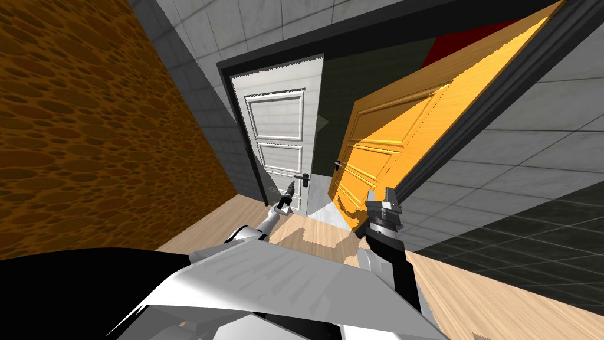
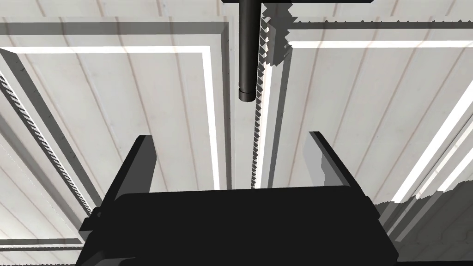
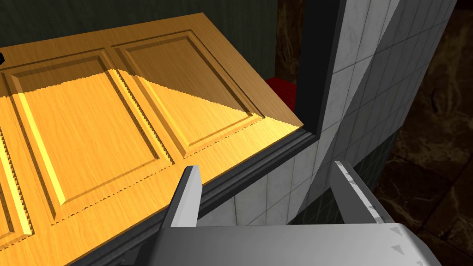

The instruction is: Push the door open

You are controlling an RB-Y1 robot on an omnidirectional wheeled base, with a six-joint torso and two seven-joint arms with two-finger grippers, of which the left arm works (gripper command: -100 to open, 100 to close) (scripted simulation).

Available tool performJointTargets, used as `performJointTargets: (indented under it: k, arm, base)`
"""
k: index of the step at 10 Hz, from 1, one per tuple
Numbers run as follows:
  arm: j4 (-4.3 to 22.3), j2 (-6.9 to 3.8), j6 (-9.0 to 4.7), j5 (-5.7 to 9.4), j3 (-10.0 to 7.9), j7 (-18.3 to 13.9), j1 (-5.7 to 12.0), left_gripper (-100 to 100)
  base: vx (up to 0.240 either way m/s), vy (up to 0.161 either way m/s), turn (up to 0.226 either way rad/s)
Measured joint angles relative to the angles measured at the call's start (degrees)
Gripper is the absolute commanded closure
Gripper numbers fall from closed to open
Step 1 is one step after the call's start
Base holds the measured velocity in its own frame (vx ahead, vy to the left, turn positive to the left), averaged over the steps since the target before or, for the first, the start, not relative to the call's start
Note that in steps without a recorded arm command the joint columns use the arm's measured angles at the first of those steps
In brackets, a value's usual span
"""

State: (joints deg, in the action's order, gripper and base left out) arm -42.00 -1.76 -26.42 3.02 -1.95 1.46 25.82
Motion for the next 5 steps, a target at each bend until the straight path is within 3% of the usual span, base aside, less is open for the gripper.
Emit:
performJointTargets:
  k: [1, 2, 5]
  arm:
    - [2.13, 0.23, -0.38, 0.09, -0.07, -0.1, 1.16, -100]
    - [2.5, 0.87, 0.07, 0.09, -0.04, 0.0, 1.42, -100]
    - [4.48, 1.32, 0.16, 0.18, -0.03, -0.1, 2.6, -100]
  base:
    - [0.105, -0.013, -0.023]
    - [0.078, -0.008, -0.006]
    - [0.07, -0.009, -0.012]
